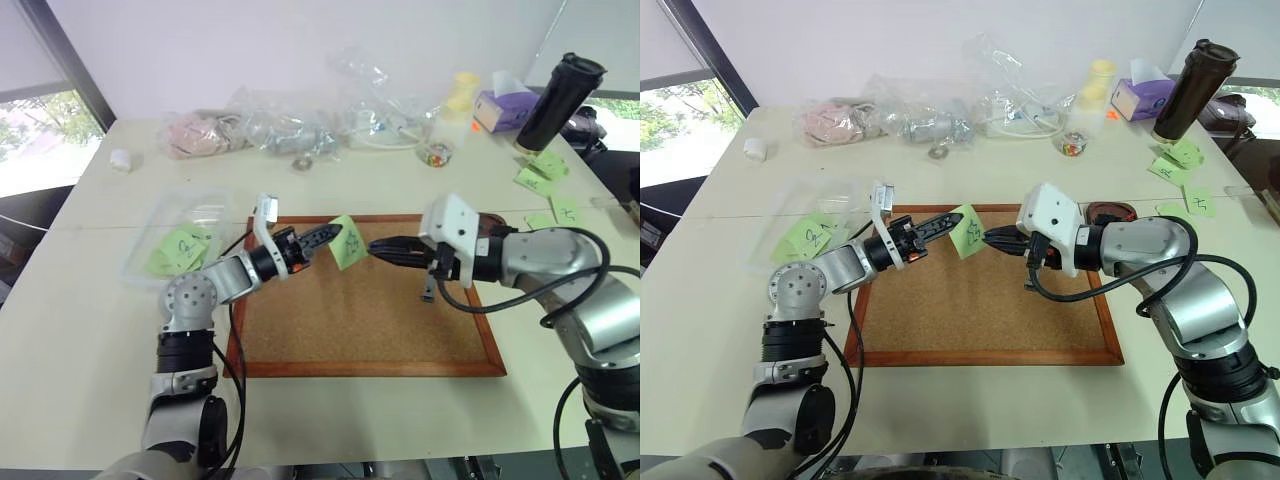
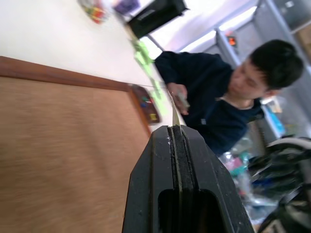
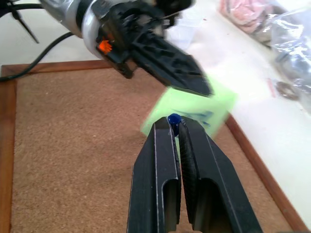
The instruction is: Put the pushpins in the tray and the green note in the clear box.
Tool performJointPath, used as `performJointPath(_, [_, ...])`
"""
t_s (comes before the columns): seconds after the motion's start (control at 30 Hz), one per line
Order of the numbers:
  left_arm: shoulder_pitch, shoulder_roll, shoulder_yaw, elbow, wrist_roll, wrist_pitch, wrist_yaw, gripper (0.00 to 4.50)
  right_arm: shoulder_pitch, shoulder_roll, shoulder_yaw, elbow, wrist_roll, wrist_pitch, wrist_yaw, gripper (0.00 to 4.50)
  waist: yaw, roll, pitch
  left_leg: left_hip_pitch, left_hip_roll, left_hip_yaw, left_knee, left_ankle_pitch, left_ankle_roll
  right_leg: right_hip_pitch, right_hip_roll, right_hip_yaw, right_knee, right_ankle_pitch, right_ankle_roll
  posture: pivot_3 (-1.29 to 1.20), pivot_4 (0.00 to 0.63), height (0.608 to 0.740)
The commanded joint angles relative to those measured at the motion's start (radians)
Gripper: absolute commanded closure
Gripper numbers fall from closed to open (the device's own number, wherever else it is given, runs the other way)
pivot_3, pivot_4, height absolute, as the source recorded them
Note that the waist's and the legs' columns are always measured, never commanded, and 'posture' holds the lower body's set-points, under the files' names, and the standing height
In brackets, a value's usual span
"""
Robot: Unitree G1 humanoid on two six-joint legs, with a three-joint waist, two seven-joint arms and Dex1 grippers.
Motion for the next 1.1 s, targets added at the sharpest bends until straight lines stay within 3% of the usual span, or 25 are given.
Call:
performJointPath(0.03, [-0.002, 0.032, 0.002, -0.003, 0.025, -0.049, -0.043, 4.45, -0.003, -0.009, -0.159, 0.083, 0.037, 0.016, -0.048, 4.5, 0.001, 0.0, 0.0, 0.0, 0.0, 0.0, 0.0, 0.0, 0.0, 0.0, 0.0, 0.0, 0.0, 0.0, 0.0, 0.0, 0.15, 0.74])
performJointPath(0.2, [0.014, 0.057, -0.027, -0.038, 0.037, -0.078, -0.089, 4.45, 0.042, 0.01, -0.298, 0.389, -0.016, -0.045, -0.159, 4.5, 0.001, -0.001, 0.0, 0.0, 0.0, 0.0, 0.0, 0.0, 0.0, 0.001, 0.0, 0.0, 0.0, 0.0, 0.0, 0.0, 0.15, 0.74])
performJointPath(0.4, [0.054, 0.093, -0.112, -0.137, 0.095, -0.138, -0.168, 4.45, 0.04, 0.002, -0.297, 0.672, -0.117, -0.139, -0.244, 4.5, -0.006, 0.0, 0.0, 0.0, 0.0, 0.001, -0.001, 0.0, 0.0, -0.001, 0.0, 0.001, 0.0, 0.0, 0.0, 0.0, 0.15, 0.74])
performJointPath(0.9, [0.11, 0.207, -0.21, -0.286, 0.246, -0.298, -0.248, 4.45, -0.04, 0.045, -0.242, 0.912, -0.167, -0.249, -0.234, 4.5, -0.004, 0.0, 0.0, 0.0, 0.0, 0.002, -0.001, 0.0, 0.0, 0.0, 0.0, 0.001, 0.0, 0.0, 0.0, 0.0, 0.15, 0.74])
performJointPath(1.0, [0.114, 0.213, -0.204, -0.3, 0.25, -0.301, -0.241, 4.5, -0.05, 0.047, -0.235, 0.936, -0.174, -0.263, -0.234, 3.6, -0.004, 0.0, 0.0, 0.0, 0.0, 0.002, -0.001, 0.0, 0.0, 0.0, 0.0, 0.001, 0.0, 0.0, 0.0, 0.0, 0.15, 0.74])
performJointPath(1.1, [0.116, 0.217, -0.203, -0.315, 0.251, -0.3, -0.235, 4.5, -0.052, 0.044, -0.231, 0.943, -0.181, -0.275, -0.238, 2.11, -0.004, 0.0, 0.0, 0.0, 0.0, 0.002, -0.001, 0.0, 0.0, 0.0, 0.0, 0.001, 0.0, 0.0, 0.0, 0.0, 0.15, 0.74])
